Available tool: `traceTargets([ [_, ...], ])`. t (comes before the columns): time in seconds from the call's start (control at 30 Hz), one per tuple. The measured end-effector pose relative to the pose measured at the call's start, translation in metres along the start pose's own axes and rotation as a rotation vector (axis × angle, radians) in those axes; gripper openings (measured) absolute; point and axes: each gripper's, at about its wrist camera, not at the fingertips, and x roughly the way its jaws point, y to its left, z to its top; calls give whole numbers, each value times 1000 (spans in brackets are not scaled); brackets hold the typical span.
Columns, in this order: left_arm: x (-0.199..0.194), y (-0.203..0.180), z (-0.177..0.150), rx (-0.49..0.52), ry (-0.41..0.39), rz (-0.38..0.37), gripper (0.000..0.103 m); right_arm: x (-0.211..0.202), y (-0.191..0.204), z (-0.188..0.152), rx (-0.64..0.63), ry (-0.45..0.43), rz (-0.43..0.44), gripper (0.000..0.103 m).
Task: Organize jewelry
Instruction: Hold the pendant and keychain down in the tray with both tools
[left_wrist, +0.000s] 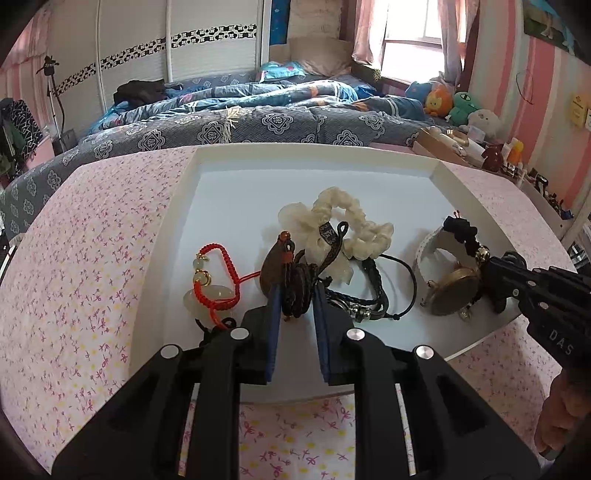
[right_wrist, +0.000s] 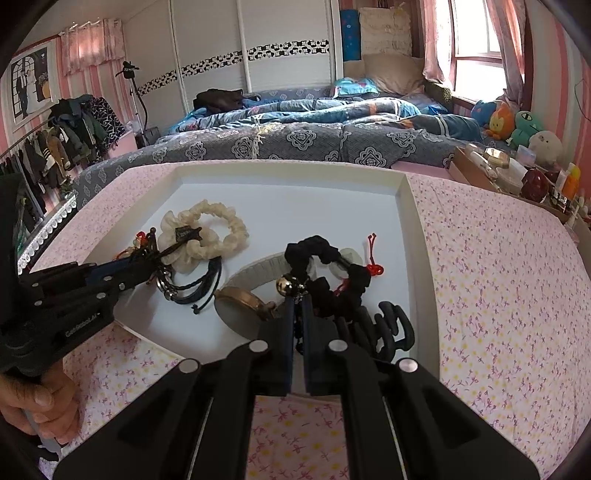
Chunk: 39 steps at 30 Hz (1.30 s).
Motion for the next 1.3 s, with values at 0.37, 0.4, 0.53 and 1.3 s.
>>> traceTargets([
  [0.37, 0, 1, 0, 0, 1, 0, 17, 3, 0, -2, -5, 1, -24, 3],
  [0.4, 0, 1, 0, 1, 1, 0, 17, 3, 0, -2, -5, 2, -25, 3],
  [0.53, 0, 1, 0, 1, 1, 0, 17, 4, -1, -2, -7, 2, -26, 3],
  [1.3, 1, 2, -1, 0, 1, 3, 18, 5, -2, -2, -5, 5, -28, 3],
])
